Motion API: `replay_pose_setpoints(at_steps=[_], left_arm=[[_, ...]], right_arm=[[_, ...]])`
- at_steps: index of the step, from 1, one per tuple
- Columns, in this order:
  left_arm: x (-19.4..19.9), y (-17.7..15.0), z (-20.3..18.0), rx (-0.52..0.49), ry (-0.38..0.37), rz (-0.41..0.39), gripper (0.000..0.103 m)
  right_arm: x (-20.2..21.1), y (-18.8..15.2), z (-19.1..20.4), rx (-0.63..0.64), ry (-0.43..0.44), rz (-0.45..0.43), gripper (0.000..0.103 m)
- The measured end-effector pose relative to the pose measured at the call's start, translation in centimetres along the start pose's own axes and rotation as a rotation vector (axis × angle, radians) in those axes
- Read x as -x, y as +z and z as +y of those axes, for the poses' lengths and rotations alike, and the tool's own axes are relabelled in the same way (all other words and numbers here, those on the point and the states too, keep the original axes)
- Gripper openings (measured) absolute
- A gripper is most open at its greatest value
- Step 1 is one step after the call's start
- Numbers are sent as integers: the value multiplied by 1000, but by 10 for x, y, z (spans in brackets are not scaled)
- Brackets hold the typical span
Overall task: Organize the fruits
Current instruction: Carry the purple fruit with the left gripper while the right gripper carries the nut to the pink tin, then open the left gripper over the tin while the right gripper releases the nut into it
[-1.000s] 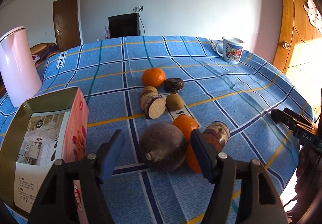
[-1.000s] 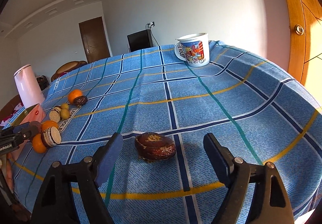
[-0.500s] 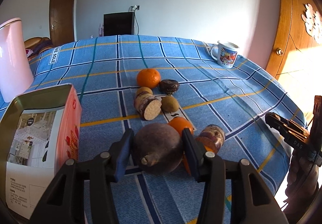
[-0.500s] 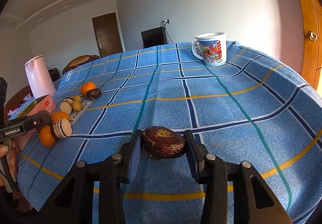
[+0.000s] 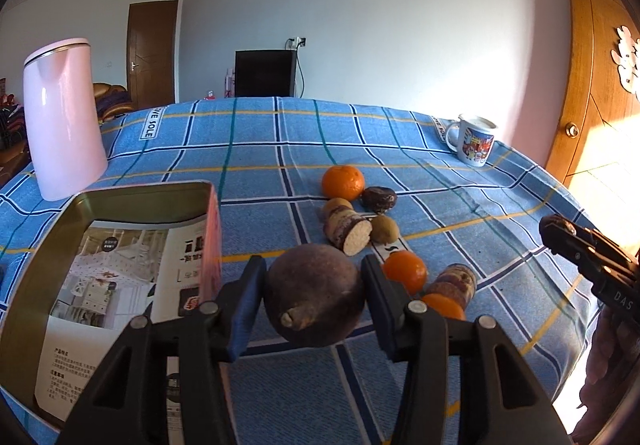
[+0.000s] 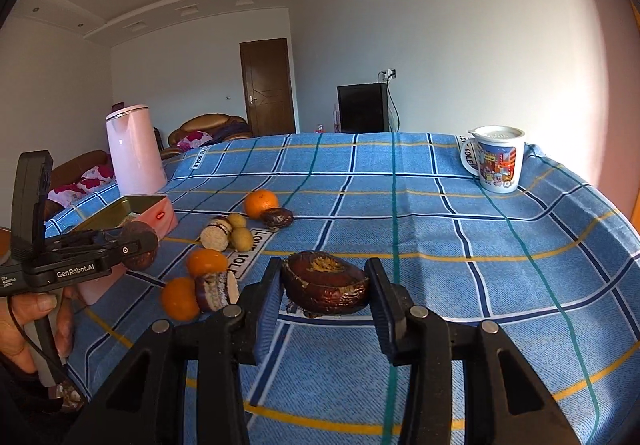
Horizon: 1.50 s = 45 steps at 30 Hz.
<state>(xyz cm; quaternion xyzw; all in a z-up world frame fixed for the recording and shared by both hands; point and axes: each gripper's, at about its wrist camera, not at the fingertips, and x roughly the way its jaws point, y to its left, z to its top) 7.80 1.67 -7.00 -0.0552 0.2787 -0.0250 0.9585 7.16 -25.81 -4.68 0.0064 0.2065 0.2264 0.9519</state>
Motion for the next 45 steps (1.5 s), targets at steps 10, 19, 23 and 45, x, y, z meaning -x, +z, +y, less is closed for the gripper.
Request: replay_pose_setpoints(at_steps=[10, 19, 23, 45], left_arm=[[0, 3, 27, 38, 25, -14, 51], [22, 7, 39, 58, 19, -65, 51], [38, 10, 50, 49, 76, -101, 51], [48, -4, 129, 143, 257, -78, 51]], right_arm=[[-9, 20, 53, 90, 104, -25, 43], [-25, 40, 99, 183, 178, -43, 43], [-37, 53, 122, 217, 219, -47, 43], [-122, 65, 221, 275, 402, 115, 43]])
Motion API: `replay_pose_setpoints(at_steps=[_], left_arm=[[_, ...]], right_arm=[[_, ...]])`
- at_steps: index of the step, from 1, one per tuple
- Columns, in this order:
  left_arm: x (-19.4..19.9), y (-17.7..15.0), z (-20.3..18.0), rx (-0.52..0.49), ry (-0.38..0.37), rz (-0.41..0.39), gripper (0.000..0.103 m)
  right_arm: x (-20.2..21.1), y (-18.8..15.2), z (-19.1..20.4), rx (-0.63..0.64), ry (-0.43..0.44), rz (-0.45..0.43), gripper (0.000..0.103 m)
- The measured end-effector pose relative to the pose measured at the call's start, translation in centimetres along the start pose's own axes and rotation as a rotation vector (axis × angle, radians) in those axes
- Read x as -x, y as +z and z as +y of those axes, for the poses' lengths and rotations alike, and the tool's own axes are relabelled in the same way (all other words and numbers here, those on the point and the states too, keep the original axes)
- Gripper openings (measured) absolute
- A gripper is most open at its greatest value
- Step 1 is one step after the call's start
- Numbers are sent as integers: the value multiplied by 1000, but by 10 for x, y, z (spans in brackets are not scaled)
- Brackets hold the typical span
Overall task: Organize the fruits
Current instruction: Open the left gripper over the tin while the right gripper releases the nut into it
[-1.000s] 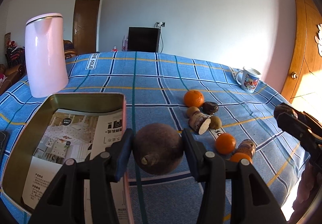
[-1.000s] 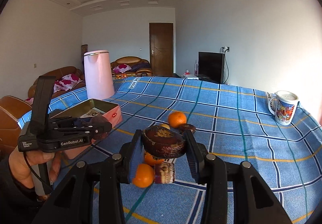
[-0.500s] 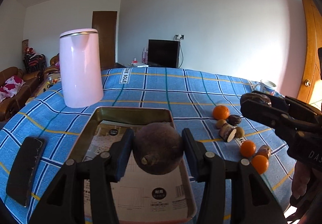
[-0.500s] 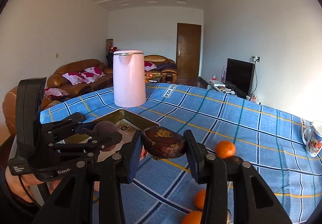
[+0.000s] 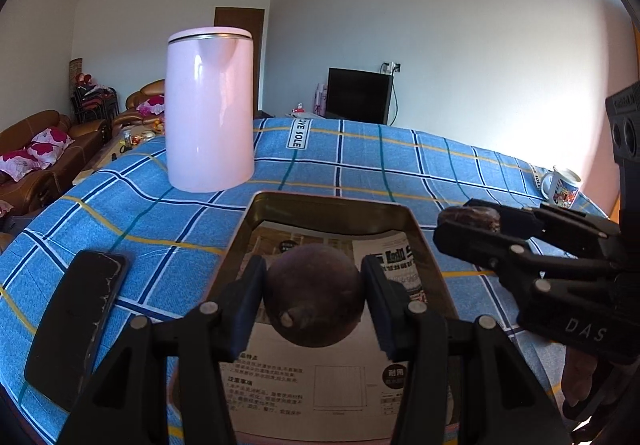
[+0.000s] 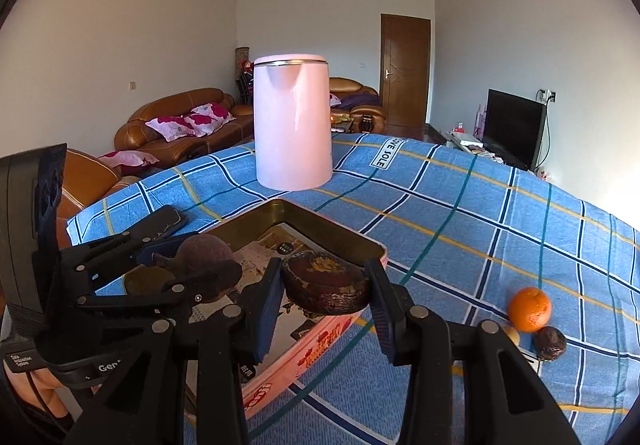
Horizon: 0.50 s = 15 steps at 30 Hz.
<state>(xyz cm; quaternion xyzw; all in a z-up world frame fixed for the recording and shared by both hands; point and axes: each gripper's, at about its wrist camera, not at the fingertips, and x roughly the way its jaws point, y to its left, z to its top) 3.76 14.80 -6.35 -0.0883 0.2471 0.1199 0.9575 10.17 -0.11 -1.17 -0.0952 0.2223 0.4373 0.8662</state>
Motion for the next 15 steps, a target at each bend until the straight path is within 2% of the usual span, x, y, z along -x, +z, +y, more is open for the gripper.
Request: replay_pose_setpoints(at_steps=[15], left_arm=[[-8, -2, 20, 35, 43, 33, 51]], right_arm=[[-42, -4, 24, 57, 32, 118, 43]])
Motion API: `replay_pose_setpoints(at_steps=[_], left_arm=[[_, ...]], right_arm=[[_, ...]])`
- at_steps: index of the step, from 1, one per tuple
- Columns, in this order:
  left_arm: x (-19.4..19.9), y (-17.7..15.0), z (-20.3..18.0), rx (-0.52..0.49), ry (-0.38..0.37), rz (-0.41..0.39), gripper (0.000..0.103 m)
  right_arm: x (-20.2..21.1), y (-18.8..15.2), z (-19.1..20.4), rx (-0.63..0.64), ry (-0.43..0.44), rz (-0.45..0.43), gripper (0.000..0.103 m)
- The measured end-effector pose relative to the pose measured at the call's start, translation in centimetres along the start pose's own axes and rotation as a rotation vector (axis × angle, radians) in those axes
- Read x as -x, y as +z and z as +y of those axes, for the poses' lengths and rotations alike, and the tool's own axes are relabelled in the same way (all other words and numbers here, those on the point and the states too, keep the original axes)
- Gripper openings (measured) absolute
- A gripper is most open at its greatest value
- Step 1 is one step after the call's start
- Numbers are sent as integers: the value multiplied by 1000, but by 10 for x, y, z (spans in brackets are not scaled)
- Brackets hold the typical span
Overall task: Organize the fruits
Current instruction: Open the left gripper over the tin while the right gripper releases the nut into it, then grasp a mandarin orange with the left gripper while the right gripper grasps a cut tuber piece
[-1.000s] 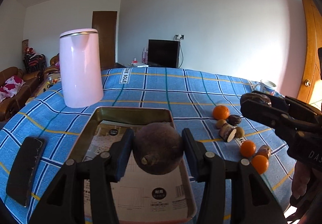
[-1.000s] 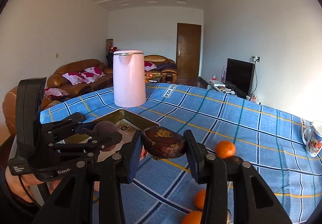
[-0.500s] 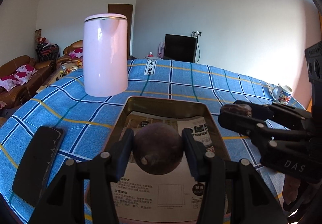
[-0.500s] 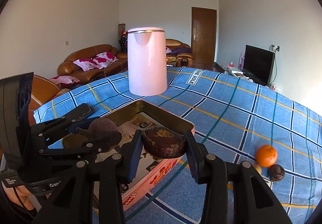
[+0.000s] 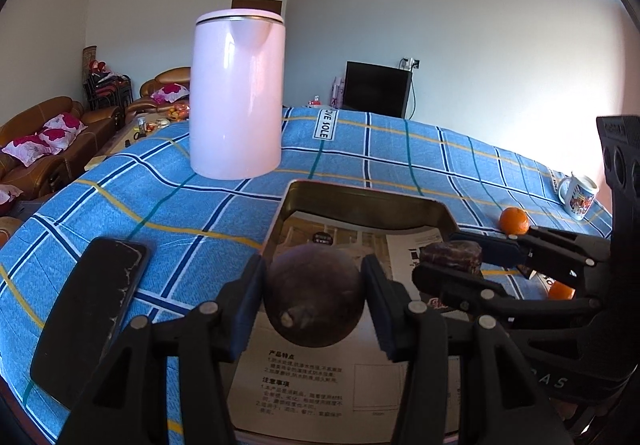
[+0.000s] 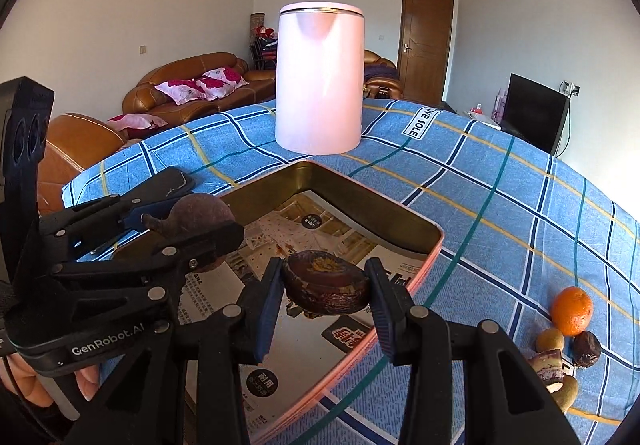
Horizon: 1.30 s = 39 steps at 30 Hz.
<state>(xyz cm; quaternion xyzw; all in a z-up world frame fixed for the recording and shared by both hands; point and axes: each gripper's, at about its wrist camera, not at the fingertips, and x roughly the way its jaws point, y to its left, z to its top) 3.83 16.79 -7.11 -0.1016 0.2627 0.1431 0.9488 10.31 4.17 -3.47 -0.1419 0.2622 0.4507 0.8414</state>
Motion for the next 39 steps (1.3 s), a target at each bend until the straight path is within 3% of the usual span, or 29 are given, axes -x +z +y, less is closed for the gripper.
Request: replay_pose_setpoints(at_steps=[4, 6, 8, 11, 13, 17, 22, 26, 31, 39], left_arm=[[1, -1, -1, 3, 9, 4, 51], [5, -1, -2, 9, 12, -7, 52], [14, 1, -4, 6, 9, -34, 62], [34, 4, -11, 9, -10, -94, 82], [45, 5, -20, 11, -36, -122, 90], [53, -1, -52, -34, -109, -132, 92], [49, -13, -95, -83, -196, -93, 95], [42, -23, -122, -125, -240, -47, 95], [38, -31, -143, -170, -255, -17, 95], [36, -39, -161, -216, -283, 12, 95]], right_arm=[[-5, -1, 0, -11, 10, 13, 44], [-1, -1, -1, -16, -1, -1, 52], [7, -2, -4, -37, -4, -16, 65], [27, -10, -12, -52, -2, -40, 70], [44, -19, -19, -62, -35, -50, 70], [87, -51, -46, -109, -112, -83, 71], [136, -99, -88, -234, -251, -114, 71], [151, -126, -109, -304, -277, -109, 71], [142, -137, -119, -346, -241, -84, 70], [135, -139, -130, -412, -131, -82, 50]])
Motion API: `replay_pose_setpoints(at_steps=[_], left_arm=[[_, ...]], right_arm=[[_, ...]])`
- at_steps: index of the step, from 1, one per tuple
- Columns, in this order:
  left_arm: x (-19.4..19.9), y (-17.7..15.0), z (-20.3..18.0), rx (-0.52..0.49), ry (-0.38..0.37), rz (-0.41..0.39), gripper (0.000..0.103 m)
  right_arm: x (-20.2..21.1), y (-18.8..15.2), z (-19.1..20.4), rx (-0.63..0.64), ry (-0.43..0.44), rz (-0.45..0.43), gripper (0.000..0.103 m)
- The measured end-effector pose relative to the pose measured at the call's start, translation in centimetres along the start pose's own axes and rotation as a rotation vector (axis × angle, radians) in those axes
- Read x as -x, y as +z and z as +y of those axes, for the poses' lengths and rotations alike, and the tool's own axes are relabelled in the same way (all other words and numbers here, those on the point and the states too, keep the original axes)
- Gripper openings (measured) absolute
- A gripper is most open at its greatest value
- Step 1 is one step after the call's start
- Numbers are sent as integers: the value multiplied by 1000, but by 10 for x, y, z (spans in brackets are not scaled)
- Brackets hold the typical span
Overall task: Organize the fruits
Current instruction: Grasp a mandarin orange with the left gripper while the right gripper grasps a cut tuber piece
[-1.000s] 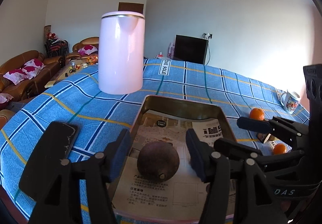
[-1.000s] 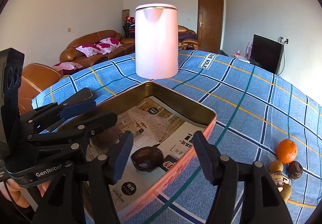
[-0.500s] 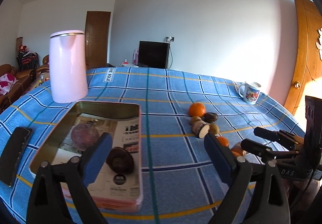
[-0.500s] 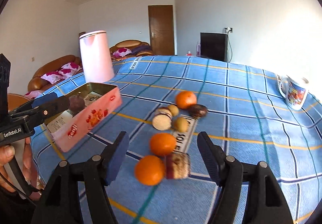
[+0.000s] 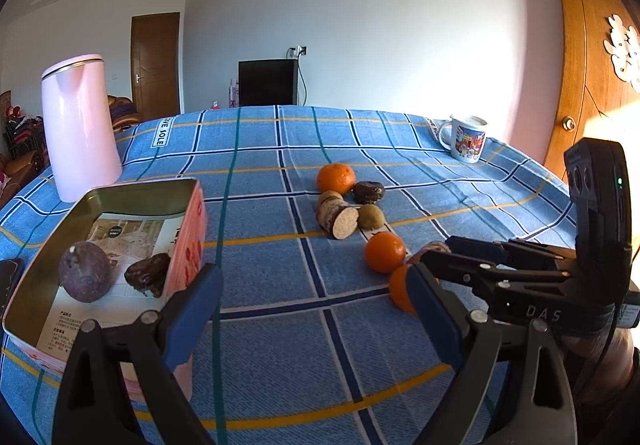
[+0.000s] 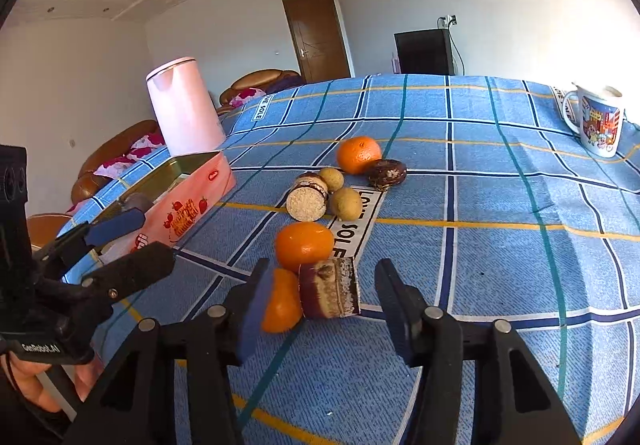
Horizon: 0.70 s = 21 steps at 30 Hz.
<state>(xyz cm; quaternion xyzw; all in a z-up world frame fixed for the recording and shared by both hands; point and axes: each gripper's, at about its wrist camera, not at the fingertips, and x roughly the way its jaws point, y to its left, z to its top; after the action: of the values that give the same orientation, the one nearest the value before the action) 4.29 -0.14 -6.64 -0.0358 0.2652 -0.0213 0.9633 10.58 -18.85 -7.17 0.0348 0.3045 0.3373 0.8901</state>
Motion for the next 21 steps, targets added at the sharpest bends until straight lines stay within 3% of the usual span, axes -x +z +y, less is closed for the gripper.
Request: replay_pose_setpoints(at_steps=[6, 9, 13, 16, 21], left_arm=[[-4, -2, -3, -8, 0, 13, 95], [-6, -2, -5, -15, -1, 20, 95], [-9, -2, -9, -27, -6, 29, 95], [-11, -2, -12, -35, -9, 31, 95], [-13, 2, -19, -44, -27, 36, 95]], right_arm=[[2, -1, -13, -97, 85, -1, 44], [0, -1, -12, -88, 55, 10, 40], [-3, -1, 8, 31, -34, 18, 39], [-5, 0, 3, 12, -25, 21, 32], [4, -2, -7, -7, -28, -2, 32]])
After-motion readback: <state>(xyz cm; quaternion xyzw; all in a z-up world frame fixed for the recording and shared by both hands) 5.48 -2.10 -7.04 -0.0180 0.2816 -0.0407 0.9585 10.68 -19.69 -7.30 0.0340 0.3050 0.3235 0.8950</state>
